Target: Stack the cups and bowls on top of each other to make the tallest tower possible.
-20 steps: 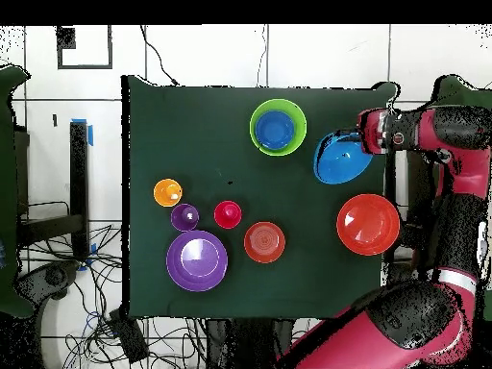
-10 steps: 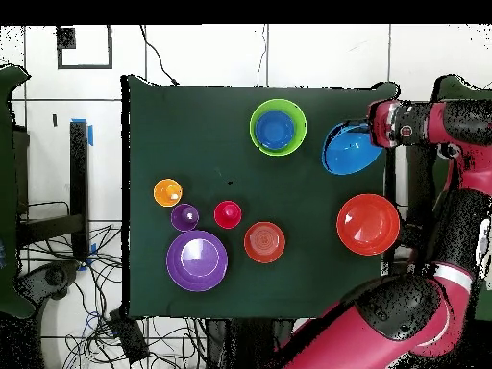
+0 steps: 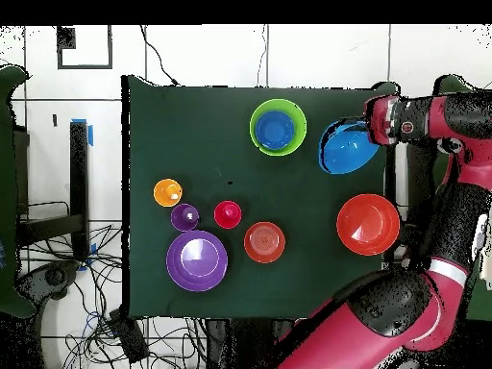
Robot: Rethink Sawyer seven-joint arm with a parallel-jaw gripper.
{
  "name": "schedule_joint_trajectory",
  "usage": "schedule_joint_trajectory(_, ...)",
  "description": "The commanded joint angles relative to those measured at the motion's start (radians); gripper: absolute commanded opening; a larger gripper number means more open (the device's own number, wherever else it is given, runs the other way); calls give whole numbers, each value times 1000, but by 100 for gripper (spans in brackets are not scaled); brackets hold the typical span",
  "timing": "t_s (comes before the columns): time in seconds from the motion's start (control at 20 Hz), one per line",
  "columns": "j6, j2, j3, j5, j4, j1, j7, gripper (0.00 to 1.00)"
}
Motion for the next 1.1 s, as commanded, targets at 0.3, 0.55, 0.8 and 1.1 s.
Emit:
schedule_joint_trajectory(0.3, 127, -6, 133, -68, -66, 86, 432, 0)
schedule_joint_trajectory(0.55, 139, -10, 161, -84, -67, 85, 522, 0)
schedule_joint_trajectory(0.8, 146, -7, 203, -121, -73, 85, 570, 0)
schedule_joint_trajectory(1.1, 170, 7, 289, -190, -84, 78, 646, 0)
